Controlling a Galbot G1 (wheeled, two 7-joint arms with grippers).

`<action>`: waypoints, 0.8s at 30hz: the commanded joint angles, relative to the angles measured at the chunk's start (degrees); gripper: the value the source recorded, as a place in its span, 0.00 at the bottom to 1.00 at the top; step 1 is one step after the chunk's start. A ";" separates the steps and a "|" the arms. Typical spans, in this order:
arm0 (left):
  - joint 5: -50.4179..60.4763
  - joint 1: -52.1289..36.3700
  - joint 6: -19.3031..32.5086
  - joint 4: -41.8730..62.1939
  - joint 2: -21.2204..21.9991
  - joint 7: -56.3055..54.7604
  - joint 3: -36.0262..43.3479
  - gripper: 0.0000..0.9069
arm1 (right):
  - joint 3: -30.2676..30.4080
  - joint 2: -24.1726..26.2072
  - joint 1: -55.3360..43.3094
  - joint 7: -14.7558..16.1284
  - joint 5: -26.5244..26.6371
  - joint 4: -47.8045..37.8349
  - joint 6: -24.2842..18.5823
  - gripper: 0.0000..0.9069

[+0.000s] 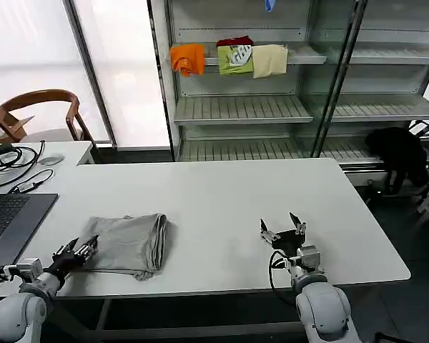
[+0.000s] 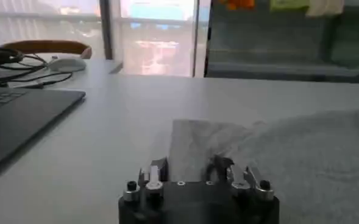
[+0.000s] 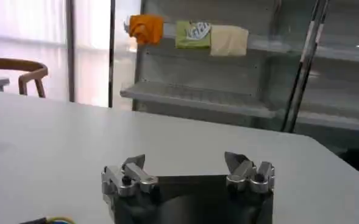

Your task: Fold and organize the clothes.

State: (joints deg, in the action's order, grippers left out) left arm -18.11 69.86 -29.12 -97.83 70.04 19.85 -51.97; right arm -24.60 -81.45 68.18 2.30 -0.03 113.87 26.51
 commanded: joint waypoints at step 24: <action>14.82 -8.59 3.77 -5.38 -28.38 4.74 -12.89 0.04 | 1.70 -1.58 -1.80 0.36 0.32 -1.96 -0.39 1.00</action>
State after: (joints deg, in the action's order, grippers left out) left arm -10.39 66.12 -25.34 -100.77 59.32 21.87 -59.87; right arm -23.23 -82.79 66.82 2.64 0.17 113.25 26.28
